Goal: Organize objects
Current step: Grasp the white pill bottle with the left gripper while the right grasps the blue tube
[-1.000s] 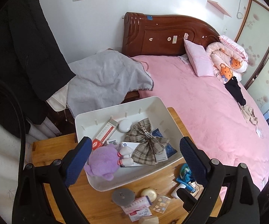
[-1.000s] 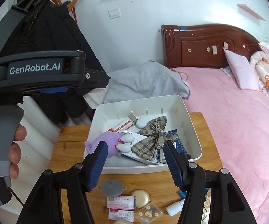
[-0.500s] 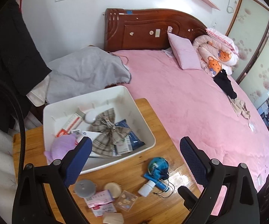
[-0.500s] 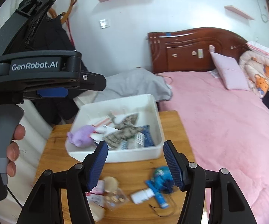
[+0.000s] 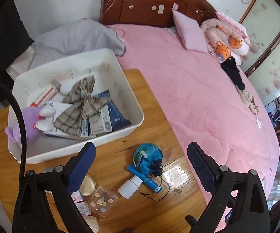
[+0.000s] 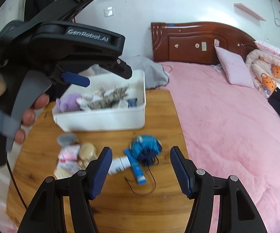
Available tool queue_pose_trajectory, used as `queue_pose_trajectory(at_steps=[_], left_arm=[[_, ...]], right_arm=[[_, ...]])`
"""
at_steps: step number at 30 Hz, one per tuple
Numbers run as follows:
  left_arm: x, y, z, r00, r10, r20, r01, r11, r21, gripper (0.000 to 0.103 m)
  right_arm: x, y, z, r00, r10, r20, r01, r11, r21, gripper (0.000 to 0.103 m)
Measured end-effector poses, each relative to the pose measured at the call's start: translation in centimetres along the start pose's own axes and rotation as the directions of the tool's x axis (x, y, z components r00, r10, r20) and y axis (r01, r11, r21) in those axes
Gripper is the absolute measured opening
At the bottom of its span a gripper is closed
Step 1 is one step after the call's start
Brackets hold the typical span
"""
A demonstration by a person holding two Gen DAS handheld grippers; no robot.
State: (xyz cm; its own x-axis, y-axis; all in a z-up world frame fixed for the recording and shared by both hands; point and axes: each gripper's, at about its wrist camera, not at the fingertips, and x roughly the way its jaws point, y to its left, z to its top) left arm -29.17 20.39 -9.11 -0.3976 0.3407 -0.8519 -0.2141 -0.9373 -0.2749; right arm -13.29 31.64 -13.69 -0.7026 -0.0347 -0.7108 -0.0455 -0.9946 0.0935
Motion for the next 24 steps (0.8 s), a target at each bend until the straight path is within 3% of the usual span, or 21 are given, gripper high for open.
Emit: queue_pose_trajectory(at_steps=[8, 15, 24], left_arm=[[4.6, 0.3, -2.7, 0.993, 0.014, -0.118, -0.012, 1.0, 0.017, 0.096], [8.0, -0.7, -5.8, 0.968, 0.065, -0.242, -0.025, 0.986, 0.166, 0.096], [9.2, -1.1, -8.3, 0.952, 0.124, -0.28, -0.026, 0.943, 0.33, 0.091]], right_arm=[[3.3, -2.1, -4.0, 0.996, 0.003, -0.087, 0.003, 0.998, 0.068, 0.063], [5.5, -2.7, -5.3, 0.992, 0.02, -0.125, -0.009, 0.996, 0.087, 0.063], [5.9, -2.6, -6.6, 0.993, 0.04, -0.113, -0.036, 0.999, 0.039, 0.063]])
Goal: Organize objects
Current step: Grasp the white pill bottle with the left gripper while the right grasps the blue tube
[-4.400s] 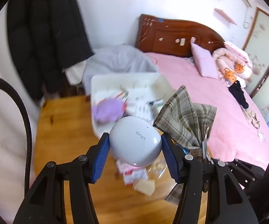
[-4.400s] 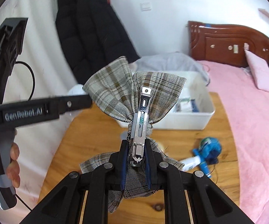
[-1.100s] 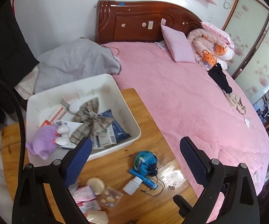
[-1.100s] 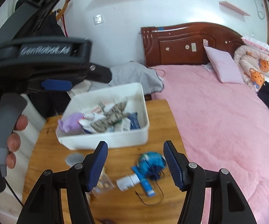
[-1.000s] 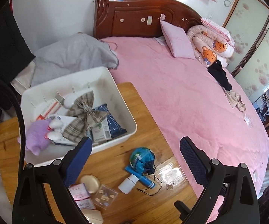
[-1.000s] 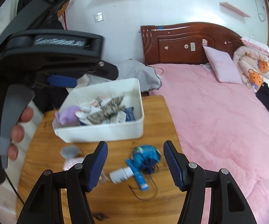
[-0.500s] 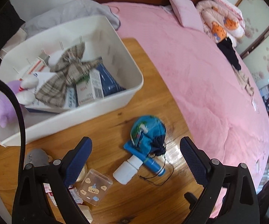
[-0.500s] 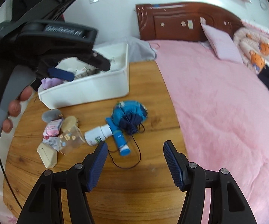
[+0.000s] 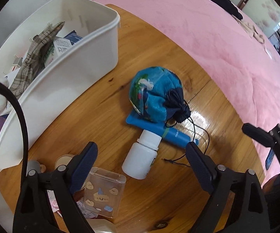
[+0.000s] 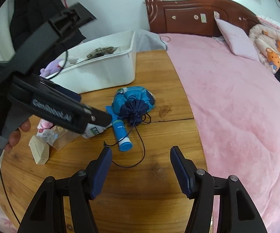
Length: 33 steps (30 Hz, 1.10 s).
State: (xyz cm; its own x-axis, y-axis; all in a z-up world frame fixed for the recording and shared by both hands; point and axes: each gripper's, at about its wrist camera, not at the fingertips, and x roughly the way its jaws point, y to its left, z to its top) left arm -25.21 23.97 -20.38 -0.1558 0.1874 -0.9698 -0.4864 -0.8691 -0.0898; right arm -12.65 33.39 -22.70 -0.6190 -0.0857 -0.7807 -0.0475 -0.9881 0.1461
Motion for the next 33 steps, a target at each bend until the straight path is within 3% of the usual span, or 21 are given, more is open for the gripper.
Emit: queue_pose_trajectory(at_steps=[7, 10, 13, 15, 27, 33], left_arm=[[1.7, 0.0, -1.0, 0.998, -0.018, -0.066, 0.023, 0.997, 0.071, 0.073], [2.3, -0.1, -1.4, 0.995, -0.02, -0.093, 0.029, 0.995, 0.094, 0.059], [1.8, 0.2, -1.7, 0.997, -0.026, -0.069, 0.033, 0.994, 0.101, 0.041], [1.6, 0.9, -1.5, 0.997, -0.046, -0.066, 0.051, 0.996, 0.073, 0.036], [0.4, 4.0, -4.8, 0.997, -0.065, -0.052, 0.065, 0.998, -0.002, 0.035], [-0.1, 5.1, -6.5, 0.997, -0.07, -0.043, 0.069, 0.997, -0.033, 0.035]], right_arm=[[0.4, 1.4, -0.1, 1.0, -0.005, 0.014, 0.006, 0.997, -0.076, 0.051], [0.7, 1.9, 0.0, 1.0, -0.013, 0.02, 0.015, 0.994, -0.106, 0.048], [1.0, 2.3, 0.2, 1.0, -0.015, 0.022, 0.018, 0.991, -0.132, 0.046], [1.2, 2.6, 0.5, 1.0, -0.013, 0.02, 0.016, 0.989, -0.148, 0.045], [4.8, 5.3, 3.1, 0.999, 0.022, -0.042, -0.03, 0.982, -0.186, 0.027], [7.2, 6.5, 4.2, 0.992, -0.031, -0.121, 0.005, 0.977, -0.212, 0.025]])
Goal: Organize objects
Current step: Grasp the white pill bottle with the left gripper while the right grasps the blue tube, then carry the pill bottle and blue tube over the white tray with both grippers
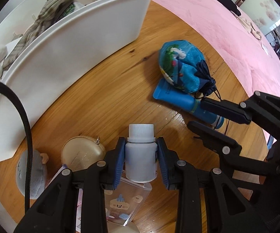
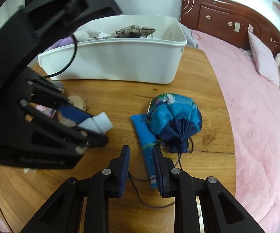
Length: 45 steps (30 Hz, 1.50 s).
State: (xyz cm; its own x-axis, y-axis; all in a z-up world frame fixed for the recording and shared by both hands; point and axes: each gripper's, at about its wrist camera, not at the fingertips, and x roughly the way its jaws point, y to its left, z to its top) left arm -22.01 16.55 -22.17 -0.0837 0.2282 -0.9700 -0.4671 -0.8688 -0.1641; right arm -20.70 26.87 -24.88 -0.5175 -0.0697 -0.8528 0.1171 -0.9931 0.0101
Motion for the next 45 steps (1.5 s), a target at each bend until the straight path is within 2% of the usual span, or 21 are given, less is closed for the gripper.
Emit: queue_pose_trajectory(at_steps=[3, 6, 11, 16, 19, 23, 28, 29, 31, 33, 34, 37, 45], left_arm=[[-0.2, 0.5, -0.5, 1.0, 0.0, 0.005, 0.0, 1.0, -0.012, 0.035], [-0.4, 1.1, -1.1, 1.0, -0.02, 0.008, 0.02, 0.999, -0.038, 0.035], [-0.9, 2.3, -2.2, 0.999, -0.035, 0.013, 0.035, 0.998, -0.059, 0.035], [-1.7, 3.4, -2.0, 0.999, -0.043, 0.01, 0.043, 0.996, -0.077, 0.035], [-2.7, 4.6, -1.6, 0.998, -0.06, 0.03, 0.063, 0.992, -0.107, 0.035], [-4.9, 6.1, -1.4, 0.993, -0.086, 0.075, 0.096, 0.984, -0.149, 0.035], [-8.6, 8.1, -2.2, 0.982, -0.118, 0.148, 0.146, 0.971, -0.191, 0.035], [-9.3, 8.2, -2.3, 0.979, -0.123, 0.162, 0.155, 0.968, -0.197, 0.035], [-8.6, 4.2, 0.9, 0.971, -0.135, 0.195, 0.175, 0.963, -0.205, 0.035], [-9.7, 3.0, 2.1, 0.965, -0.125, 0.229, 0.174, 0.962, -0.211, 0.035], [-9.4, 1.2, 4.0, 0.962, -0.127, 0.241, 0.18, 0.96, -0.215, 0.035], [-10.8, 1.0, 4.7, 0.951, -0.13, 0.281, 0.197, 0.954, -0.226, 0.035], [-16.2, 3.4, 6.2, 0.932, -0.08, 0.355, 0.174, 0.954, -0.244, 0.035]], right_arm=[[0.5, 0.4, 1.0, 0.999, -0.009, -0.037, 0.009, 1.0, -0.014, 0.025], [1.2, 0.7, 1.8, 0.996, -0.054, -0.075, 0.051, 0.998, -0.049, 0.024], [2.9, 0.3, 2.4, 0.984, -0.057, -0.17, 0.051, 0.998, -0.036, 0.024], [3.3, 0.8, 2.6, 0.98, -0.008, -0.2, -0.003, 0.998, -0.057, 0.02], [3.0, 0.6, 2.7, 0.977, 0.055, -0.204, -0.059, 0.998, -0.015, 0.02], [1.4, -0.1, 2.6, 0.97, 0.174, -0.167, -0.163, 0.983, 0.081, 0.02], [-1.6, -0.6, 3.0, 0.964, 0.253, -0.08, -0.24, 0.96, 0.142, 0.02], [-2.1, -0.7, 3.1, 0.964, 0.259, -0.066, -0.248, 0.958, 0.145, 0.02], [-3.7, -1.3, 3.6, 0.961, 0.277, -0.023, -0.27, 0.95, 0.156, 0.02], [-5.6, -1.2, 4.7, 0.957, 0.288, 0.022, -0.288, 0.944, 0.163, 0.02], [-6.2, -1.1, 5.0, 0.958, 0.285, 0.036, -0.287, 0.944, 0.164, 0.02], [-8.7, -2.2, 5.7, 0.952, 0.291, 0.098, -0.304, 0.937, 0.172, 0.02], [-12.8, -1.5, 8.2, 0.935, 0.292, 0.202, -0.326, 0.93, 0.167, 0.02]])
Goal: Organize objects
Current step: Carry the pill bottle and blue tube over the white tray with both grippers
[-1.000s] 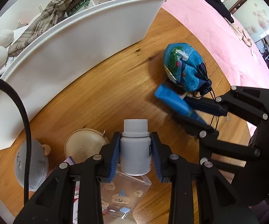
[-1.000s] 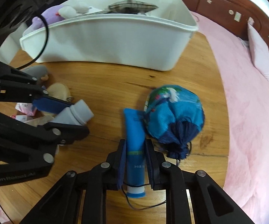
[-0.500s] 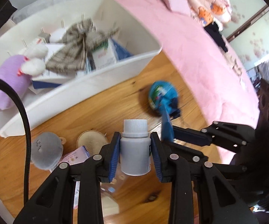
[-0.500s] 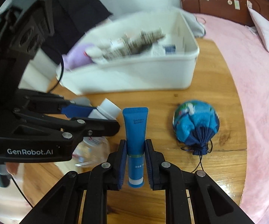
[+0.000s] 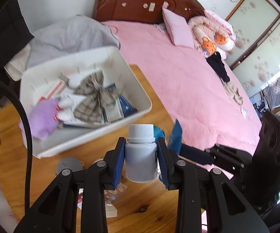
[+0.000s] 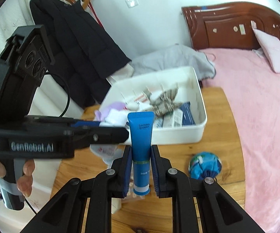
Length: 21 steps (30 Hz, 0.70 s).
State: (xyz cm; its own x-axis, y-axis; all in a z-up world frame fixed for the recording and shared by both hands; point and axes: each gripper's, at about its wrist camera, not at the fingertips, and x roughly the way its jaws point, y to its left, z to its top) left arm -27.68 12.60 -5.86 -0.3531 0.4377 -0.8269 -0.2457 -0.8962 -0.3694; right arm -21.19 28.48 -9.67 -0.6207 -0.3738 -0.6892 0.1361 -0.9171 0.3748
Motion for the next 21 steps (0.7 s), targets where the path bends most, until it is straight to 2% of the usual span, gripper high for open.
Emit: queue_pose_trajectory(at_steps=[12, 21], left_arm=[[-5.6, -0.5, 6.5, 0.989, 0.085, 0.123, -0.092, 0.994, 0.052, 0.035], [-7.3, -0.9, 10.7, 0.972, 0.128, 0.195, -0.144, 0.987, 0.072, 0.035]], right_arm=[[-2.0, 1.3, 5.9, 0.997, 0.006, 0.079, -0.006, 1.0, -0.003, 0.02], [-3.6, 1.9, 11.2, 0.99, 0.012, 0.143, -0.015, 1.0, 0.019, 0.02]])
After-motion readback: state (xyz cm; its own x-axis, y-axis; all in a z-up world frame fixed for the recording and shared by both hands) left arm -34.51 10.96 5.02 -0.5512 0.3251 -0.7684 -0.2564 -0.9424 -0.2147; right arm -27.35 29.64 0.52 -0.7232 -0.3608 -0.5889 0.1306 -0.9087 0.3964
